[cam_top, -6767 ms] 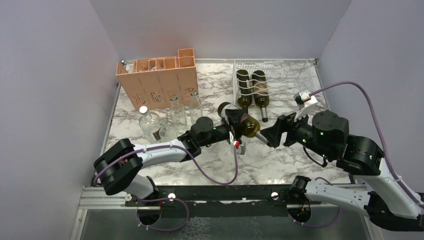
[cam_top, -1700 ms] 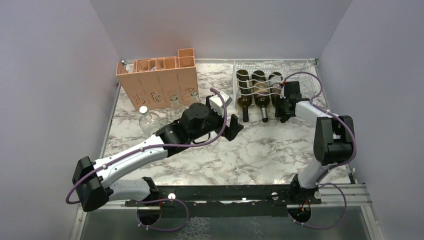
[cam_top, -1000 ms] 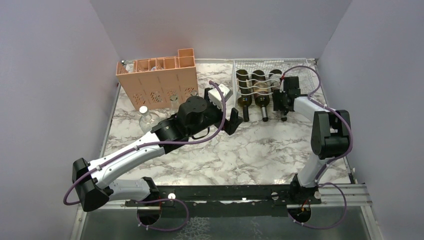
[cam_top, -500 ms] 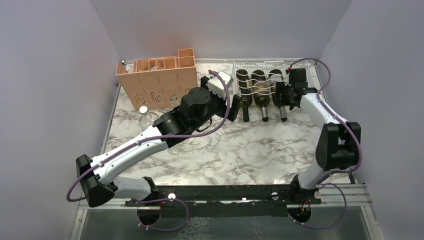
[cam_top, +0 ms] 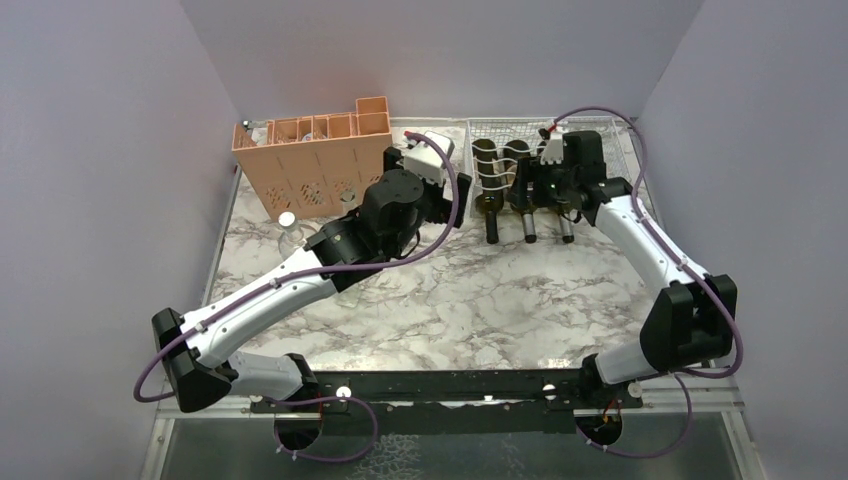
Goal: Put the wine bottle on the wine rack
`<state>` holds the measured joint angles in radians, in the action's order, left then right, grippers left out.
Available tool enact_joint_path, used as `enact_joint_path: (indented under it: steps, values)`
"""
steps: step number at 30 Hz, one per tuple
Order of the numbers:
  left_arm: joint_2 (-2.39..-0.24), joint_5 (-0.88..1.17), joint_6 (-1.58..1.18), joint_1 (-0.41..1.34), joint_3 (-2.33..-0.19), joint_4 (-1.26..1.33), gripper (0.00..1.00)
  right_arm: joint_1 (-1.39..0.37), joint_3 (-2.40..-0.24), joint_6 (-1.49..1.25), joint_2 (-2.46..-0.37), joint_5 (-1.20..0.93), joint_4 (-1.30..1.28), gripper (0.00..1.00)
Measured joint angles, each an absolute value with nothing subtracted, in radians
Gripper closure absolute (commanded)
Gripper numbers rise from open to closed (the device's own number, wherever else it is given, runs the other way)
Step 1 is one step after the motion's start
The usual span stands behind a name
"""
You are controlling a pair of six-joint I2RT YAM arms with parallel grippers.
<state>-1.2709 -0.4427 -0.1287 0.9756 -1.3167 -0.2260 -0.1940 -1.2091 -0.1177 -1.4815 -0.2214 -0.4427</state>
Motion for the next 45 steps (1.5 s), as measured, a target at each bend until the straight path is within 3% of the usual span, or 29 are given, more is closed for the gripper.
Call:
enact_joint_path:
  steps: [14, 26, 37, 42, 45]
  values:
    - [-1.034, -0.675, -0.105, 0.976, -1.319, -0.284, 0.02, -0.485, -1.144, -0.201, -1.340, -0.469, -0.120, 0.27]
    - [-0.997, -0.682, -0.026, 0.975, -1.320, -0.271, 0.01, -0.735, -1.322, -0.150, -1.609, -0.463, 0.045, 0.27]
    - [-0.934, -0.693, 0.035, 0.976, -1.259, -0.221, 0.01, -0.771, -1.478, -0.057, -1.788, -0.398, 0.051, 0.53]
    - [-0.918, -0.704, 0.044, 0.976, -1.246, -0.208, 0.01, -0.785, -1.478, -0.009, -1.803, -0.365, 0.060, 0.76]
    - [-0.915, -0.708, 0.046, 0.976, -1.239, -0.203, 0.01, -0.788, -1.480, -0.014, -1.803, -0.350, 0.062, 0.85]
